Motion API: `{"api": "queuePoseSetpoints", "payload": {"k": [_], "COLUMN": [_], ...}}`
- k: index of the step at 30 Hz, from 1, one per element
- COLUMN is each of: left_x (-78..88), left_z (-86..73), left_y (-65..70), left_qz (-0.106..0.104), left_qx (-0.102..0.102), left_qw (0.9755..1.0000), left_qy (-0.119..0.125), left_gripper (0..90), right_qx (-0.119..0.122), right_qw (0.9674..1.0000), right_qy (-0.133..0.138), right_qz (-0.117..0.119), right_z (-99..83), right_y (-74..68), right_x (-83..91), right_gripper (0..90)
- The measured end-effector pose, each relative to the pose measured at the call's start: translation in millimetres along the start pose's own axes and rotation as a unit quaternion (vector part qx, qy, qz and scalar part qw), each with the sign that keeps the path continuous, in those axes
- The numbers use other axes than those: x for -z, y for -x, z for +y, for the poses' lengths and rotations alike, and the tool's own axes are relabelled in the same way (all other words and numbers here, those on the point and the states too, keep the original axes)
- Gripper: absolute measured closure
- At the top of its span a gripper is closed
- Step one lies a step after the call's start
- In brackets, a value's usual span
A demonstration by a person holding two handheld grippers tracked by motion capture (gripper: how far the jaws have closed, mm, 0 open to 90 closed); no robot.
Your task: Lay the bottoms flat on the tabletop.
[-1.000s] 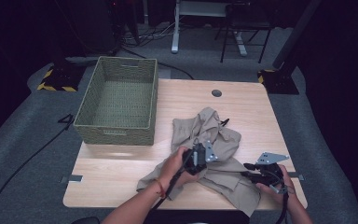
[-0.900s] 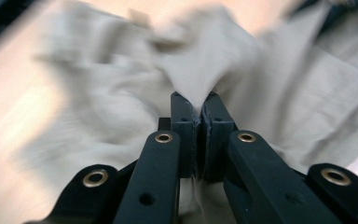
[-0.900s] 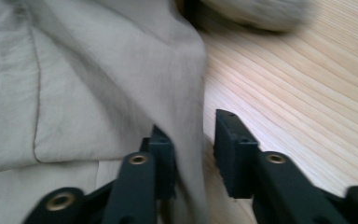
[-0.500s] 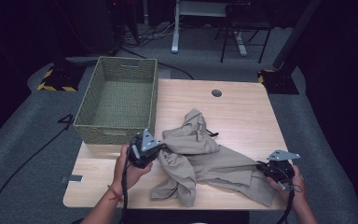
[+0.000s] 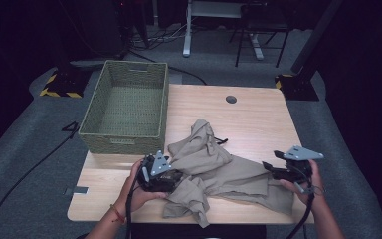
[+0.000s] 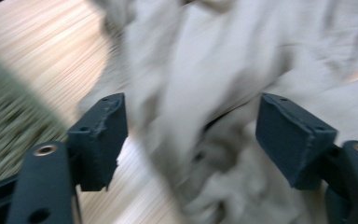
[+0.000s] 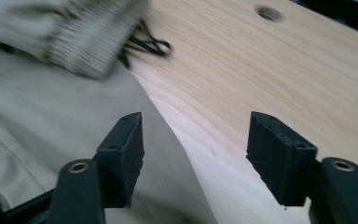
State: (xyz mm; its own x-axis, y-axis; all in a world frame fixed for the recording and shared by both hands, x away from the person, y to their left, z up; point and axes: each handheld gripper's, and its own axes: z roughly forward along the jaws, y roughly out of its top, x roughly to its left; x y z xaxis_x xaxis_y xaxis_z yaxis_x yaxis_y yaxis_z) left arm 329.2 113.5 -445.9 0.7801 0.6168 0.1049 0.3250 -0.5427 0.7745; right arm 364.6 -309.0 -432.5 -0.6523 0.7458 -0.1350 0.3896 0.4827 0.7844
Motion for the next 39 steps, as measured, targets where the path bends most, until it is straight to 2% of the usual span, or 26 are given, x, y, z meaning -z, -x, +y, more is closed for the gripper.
{"api": "queuePoseSetpoints", "payload": {"k": [2, 3, 5, 8, 9, 11, 12, 14, 16, 17, 19, 22, 23, 24, 25, 26, 28, 29, 30, 32, 33, 34, 35, 37, 38, 39], "left_x": [-8.2, -13.2, -23.3, -32.8, -35.6, -40.9, -47.2, -50.7, -59.0, -66.4, -73.3, -78.8, -81.9, -84.8, -87.7, -89.9, -91.7, -91.4, -90.0, -84.6, -81.0, -78.1, -73.2, -63.2, -56.5, -52.8], "left_z": [6.2, 8.4, 11.4, 15.6, 17.6, 21.2, 23.5, 24.3, 26.0, 28.5, 32.0, 36.1, 37.7, 39.4, 40.6, 42.1, 45.5, 47.3, 50.0, 57.4, 61.2, 64.1, 68.4, 76.8, 81.6, 84.1], "left_y": [6.1, 7.7, 9.9, 8.8, 8.2, 6.1, 4.5, 4.7, 4.4, 3.9, 2.8, 1.3, 0.8, 0.3, 0.9, 1.2, 1.9, 1.7, 1.7, 2.4, 2.4, 2.2, 1.1, -2.4, -6.0, -8.8], "left_qz": [-0.001, -0.005, -0.010, -0.035, -0.032, -0.025, -0.023, -0.024, -0.041, -0.041, -0.045, -0.046, -0.047, -0.046, -0.040, -0.035, -0.033, -0.032, -0.032, -0.024, -0.021, -0.018, -0.014, -0.003, 0.003, 0.003], "left_qx": [-0.013, -0.018, -0.021, -0.014, -0.017, -0.018, -0.017, -0.019, -0.017, -0.028, -0.031, -0.035, -0.037, -0.044, -0.049, -0.052, -0.049, -0.051, -0.052, -0.060, -0.061, -0.060, -0.057, -0.054, -0.046, -0.039], "left_qw": [0.9999, 0.9998, 0.9996, 0.9992, 0.9993, 0.9993, 0.9991, 0.9988, 0.9974, 0.9959, 0.9947, 0.9935, 0.9929, 0.9921, 0.9917, 0.9912, 0.9925, 0.9931, 0.9935, 0.9951, 0.9957, 0.9964, 0.9973, 0.9984, 0.9989, 0.9992], "left_qy": [-0.007, -0.011, -0.016, -0.011, -0.014, -0.019, -0.031, -0.038, -0.057, -0.075, -0.088, -0.098, -0.102, -0.108, -0.112, -0.116, -0.107, -0.101, -0.096, -0.075, -0.066, -0.057, -0.045, -0.018, -0.002, 0.006], "left_gripper": [23.9, 24.3, 24.6, 27.5, 28.6, 30.2, 31.4, 33.7, 37.7, 40.0, 43.3, 51.0, 55.4, 55.4, 59.7, 70.4, 75.1, 82.4, 82.4, 84.7, 84.7, 84.8, 84.8, 84.8, 84.8, 84.8], "right_qx": [0.026, 0.035, 0.041, 0.052, 0.047, 0.048, 0.048, 0.050, 0.054, 0.056, 0.055, 0.046, 0.036, 0.036, 0.038, 0.043, 0.044, 0.045, 0.045, 0.033, 0.033, 0.021, 0.021, 0.009, 0.001, 0.001], "right_qw": [0.9992, 0.9969, 0.9956, 0.9924, 0.9892, 0.9881, 0.9850, 0.9837, 0.9815, 0.9810, 0.9799, 0.9802, 0.9806, 0.9806, 0.9811, 0.9815, 0.9826, 0.9838, 0.9838, 0.9892, 0.9892, 0.9929, 0.9929, 0.9965, 0.9990, 0.9990], "right_qy": [-0.014, -0.042, -0.054, -0.085, -0.095, -0.096, -0.110, -0.118, -0.132, -0.138, -0.147, -0.148, -0.144, -0.144, -0.141, -0.138, -0.135, -0.130, -0.130, -0.111, -0.111, -0.091, -0.091, -0.067, -0.041, -0.041], "right_qz": [0.028, 0.057, 0.064, 0.073, 0.101, 0.110, 0.124, 0.126, 0.128, 0.125, 0.123, 0.124, 0.128, 0.128, 0.127, 0.126, 0.120, 0.115, 0.115, 0.089, 0.089, 0.074, 0.074, 0.048, 0.014, 0.014], "right_z": [15.3, 24.9, 27.7, 33.5, 35.7, 36.1, 35.5, 34.4, 31.4, 28.5, 26.0, 23.5, 21.6, 21.6, 20.9, 19.1, 17.2, 14.1, 14.1, 11.2, 11.2, 12.0, 12.0, 14.5, 18.0, 18.0], "right_y": [-4.4, -7.4, -9.3, -15.4, -18.0, -19.4, -22.7, -24.7, -27.6, -30.7, -31.8, -31.3, -29.6, -29.6, -28.9, -28.7, -28.5, -26.7, -26.7, -15.7, -15.7, -5.3, -5.3, 6.4, 18.1, 18.1], "right_x": [-19.3, -43.8, -55.1, -79.4, -88.4, -92.0, -98.0, -100.4, -104.2, -104.7, -103.7, -102.6, -101.0, -101.0, -99.4, -95.9, -93.8, -89.8, -89.8, -74.5, -74.5, -61.4, -61.4, -44.2, -23.7, -23.7], "right_gripper": [33.2, 32.7, 31.9, 30.7, 30.6, 30.6, 30.3, 30.4, 31.7, 34.9, 38.3, 43.2, 52.6, 52.6, 62.1, 76.3, 80.3, 85.8, 85.8, 87.8, 87.8, 88.2, 88.2, 88.4, 88.5, 88.5]}}
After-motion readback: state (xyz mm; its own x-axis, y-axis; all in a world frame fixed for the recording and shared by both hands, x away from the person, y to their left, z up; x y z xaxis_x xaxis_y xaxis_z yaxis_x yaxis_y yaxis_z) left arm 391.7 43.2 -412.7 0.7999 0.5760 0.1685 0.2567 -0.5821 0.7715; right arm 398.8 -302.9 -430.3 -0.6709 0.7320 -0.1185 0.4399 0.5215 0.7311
